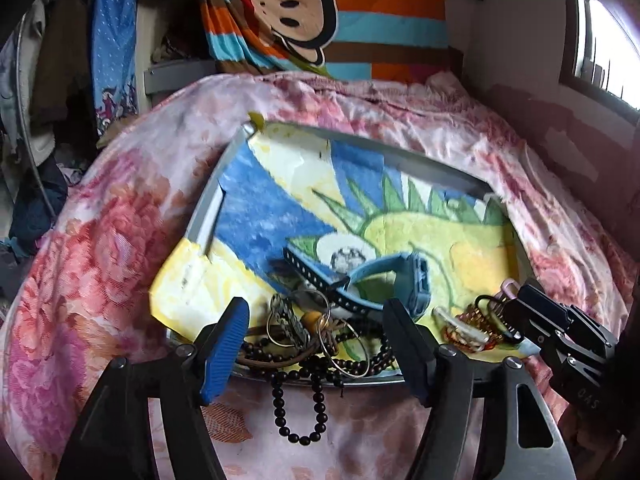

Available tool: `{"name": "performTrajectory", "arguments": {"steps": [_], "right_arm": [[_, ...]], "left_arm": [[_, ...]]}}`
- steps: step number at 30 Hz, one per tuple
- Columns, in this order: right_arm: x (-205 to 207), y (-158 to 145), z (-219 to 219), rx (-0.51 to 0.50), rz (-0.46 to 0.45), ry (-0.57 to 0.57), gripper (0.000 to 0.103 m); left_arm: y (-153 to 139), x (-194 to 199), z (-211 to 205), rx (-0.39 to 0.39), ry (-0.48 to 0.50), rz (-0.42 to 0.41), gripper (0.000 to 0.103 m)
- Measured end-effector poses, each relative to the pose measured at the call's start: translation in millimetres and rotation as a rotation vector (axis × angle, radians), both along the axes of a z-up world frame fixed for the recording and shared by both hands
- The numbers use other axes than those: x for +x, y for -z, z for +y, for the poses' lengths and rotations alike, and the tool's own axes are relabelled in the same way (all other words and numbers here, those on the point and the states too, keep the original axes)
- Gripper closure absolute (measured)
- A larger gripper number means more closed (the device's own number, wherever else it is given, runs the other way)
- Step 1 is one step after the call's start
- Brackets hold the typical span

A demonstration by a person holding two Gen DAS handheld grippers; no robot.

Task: Organize jewelry

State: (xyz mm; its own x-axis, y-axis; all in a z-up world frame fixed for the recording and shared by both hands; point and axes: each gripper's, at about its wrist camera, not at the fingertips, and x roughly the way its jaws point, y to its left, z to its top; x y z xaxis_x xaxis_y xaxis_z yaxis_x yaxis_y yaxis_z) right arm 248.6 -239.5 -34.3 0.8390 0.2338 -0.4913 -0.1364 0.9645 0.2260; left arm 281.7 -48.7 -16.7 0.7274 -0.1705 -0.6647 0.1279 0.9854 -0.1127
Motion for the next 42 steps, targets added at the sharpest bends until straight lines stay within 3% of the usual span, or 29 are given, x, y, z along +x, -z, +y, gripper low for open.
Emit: {"name": "performTrajectory", "arguments": {"steps": [3,5,12,23,31,42], "right_arm": [[-15,-13,0,0.005,-0.039,0.022,0.049],[-26,-23,1,0.0,-0.067,0.026,0.044],[-73,-60,4,-0.018,-0.177,0.048,0.02],[-156,-92,10,-0.023,-0.28,0.041,0.002],[-208,-90,16,-0.027,-0.298,0.031,0.002],[-258,-78,23,-0.065,-0.269,0.012,0.002]], "left_arm": [[-11,-11,3,-0.007,-0.019,-0.03,0.03],[-19,-22,7,-0.016,-0.037,-0.065,0.015],[-52,-63,10,0.004,-0.052,-0.202,0.002],[-69,-147,22,0.016,-0.057,-0.318,0.0],[-71,-211,33,0.023,-0.063,-0.378,0.0],[-60,-266,55,0.005,-0.115,-0.363,0.0]]}}
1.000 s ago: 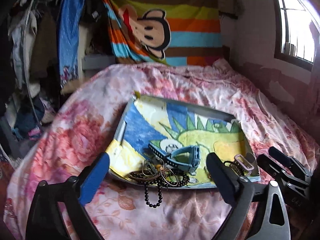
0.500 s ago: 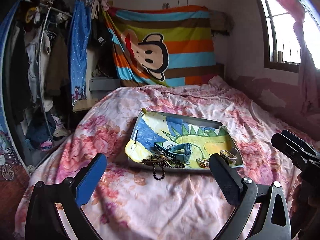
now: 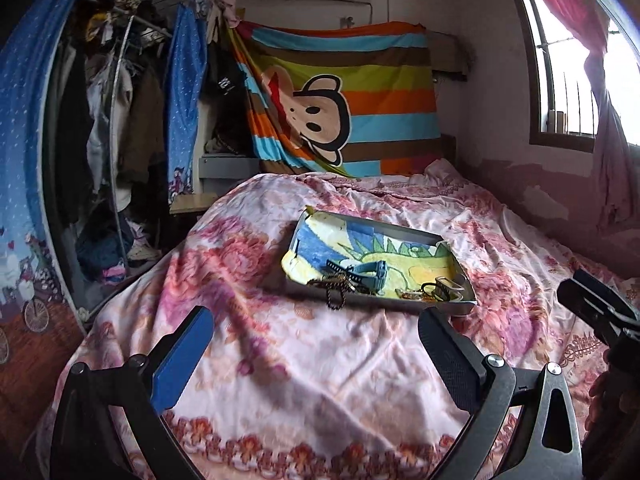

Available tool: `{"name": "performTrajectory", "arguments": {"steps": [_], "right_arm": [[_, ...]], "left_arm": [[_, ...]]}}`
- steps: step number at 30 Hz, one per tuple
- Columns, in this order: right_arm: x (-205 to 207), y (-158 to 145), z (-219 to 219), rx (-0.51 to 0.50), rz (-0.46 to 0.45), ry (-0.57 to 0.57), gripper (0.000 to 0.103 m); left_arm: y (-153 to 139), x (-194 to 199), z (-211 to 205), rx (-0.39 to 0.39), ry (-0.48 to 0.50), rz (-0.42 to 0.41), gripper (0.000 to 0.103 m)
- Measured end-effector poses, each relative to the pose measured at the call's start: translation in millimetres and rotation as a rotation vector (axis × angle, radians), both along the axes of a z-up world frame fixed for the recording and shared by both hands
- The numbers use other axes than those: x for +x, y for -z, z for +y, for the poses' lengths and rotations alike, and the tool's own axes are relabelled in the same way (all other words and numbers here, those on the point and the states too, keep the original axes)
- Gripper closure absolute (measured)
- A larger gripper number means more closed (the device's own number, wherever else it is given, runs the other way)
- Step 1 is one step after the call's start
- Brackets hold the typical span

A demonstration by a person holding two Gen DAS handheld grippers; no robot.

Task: Organize jewelry

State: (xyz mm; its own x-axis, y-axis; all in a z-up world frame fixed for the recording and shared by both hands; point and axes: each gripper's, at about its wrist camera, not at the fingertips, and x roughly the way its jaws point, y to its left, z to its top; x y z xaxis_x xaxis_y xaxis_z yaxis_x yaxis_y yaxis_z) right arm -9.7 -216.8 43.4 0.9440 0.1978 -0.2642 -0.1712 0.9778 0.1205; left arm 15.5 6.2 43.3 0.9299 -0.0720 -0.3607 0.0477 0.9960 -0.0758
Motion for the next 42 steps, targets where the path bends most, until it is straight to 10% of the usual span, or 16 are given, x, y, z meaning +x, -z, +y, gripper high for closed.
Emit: {"name": "performTrajectory", "arguments": {"steps": [42], "right_arm": [[1,28,1,0.003,0.099,0.022,0.002]], "left_arm": [[19,-30,-4,0.054,-0.006,0.042,0.0]]}}
